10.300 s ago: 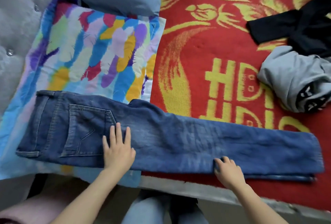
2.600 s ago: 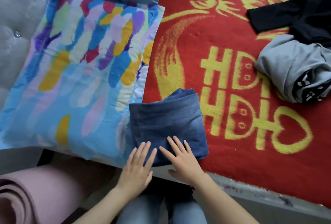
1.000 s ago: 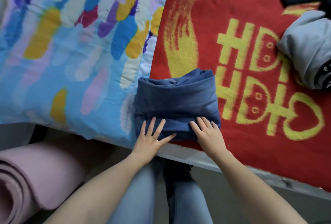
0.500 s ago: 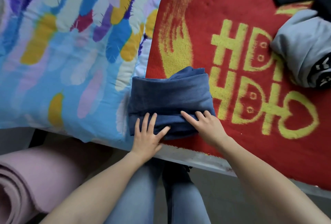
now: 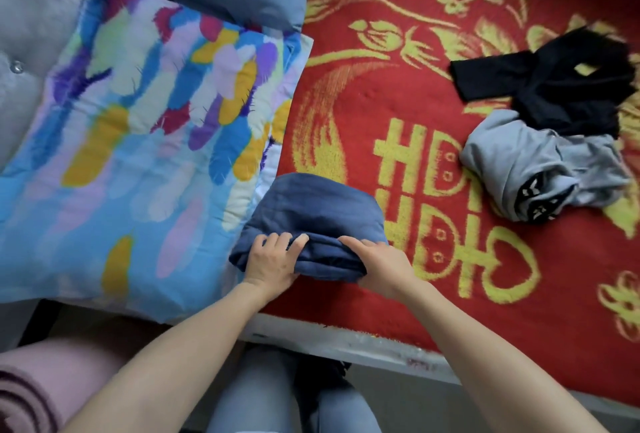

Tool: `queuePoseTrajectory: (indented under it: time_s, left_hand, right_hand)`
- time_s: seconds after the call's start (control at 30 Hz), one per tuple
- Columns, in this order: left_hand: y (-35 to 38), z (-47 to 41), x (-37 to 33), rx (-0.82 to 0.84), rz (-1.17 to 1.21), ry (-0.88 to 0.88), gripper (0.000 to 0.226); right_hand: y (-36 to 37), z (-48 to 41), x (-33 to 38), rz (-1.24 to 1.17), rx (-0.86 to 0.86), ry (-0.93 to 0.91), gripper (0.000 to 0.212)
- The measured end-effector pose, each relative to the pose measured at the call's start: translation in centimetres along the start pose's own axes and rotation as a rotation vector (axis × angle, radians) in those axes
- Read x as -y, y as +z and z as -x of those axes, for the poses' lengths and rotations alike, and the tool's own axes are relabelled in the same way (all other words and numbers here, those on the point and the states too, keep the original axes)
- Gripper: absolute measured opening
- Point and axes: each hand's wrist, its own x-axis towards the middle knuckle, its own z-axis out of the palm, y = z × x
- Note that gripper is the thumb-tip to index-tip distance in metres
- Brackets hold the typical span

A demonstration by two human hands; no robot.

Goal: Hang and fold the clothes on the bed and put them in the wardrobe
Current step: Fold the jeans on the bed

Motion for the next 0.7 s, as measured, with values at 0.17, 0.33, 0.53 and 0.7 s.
queuePoseTrajectory:
  time_s: [0.17,0.33,0.53,0.7]
  left_hand:
    - [-4.0,0.4,-1.3,0.156,-0.057,-0.035,0.094]
    - [-7.6,1.2,-2.3,0.201,-0.076,-0.129,0.079]
    - [-11.7,4.6,-5.0,-0.008,-0.170,-0.225,0.082]
    - [-13.9,6.4,-10.2,-0.285,-0.390,-0.340,0.034]
  right_hand:
    - [-1.7,1.4,0.5,0.112,-0.007,-0.065,0.069]
    - [-4.6,2.1,1.5,0.176,-0.005,-0.174,0.070]
    - [-6.9,4.5,2.1,0.337,-0.225,-0.471,0.074]
    - [-8.3,7.9,0.8,0.390,-0.427,-0.695,0.082]
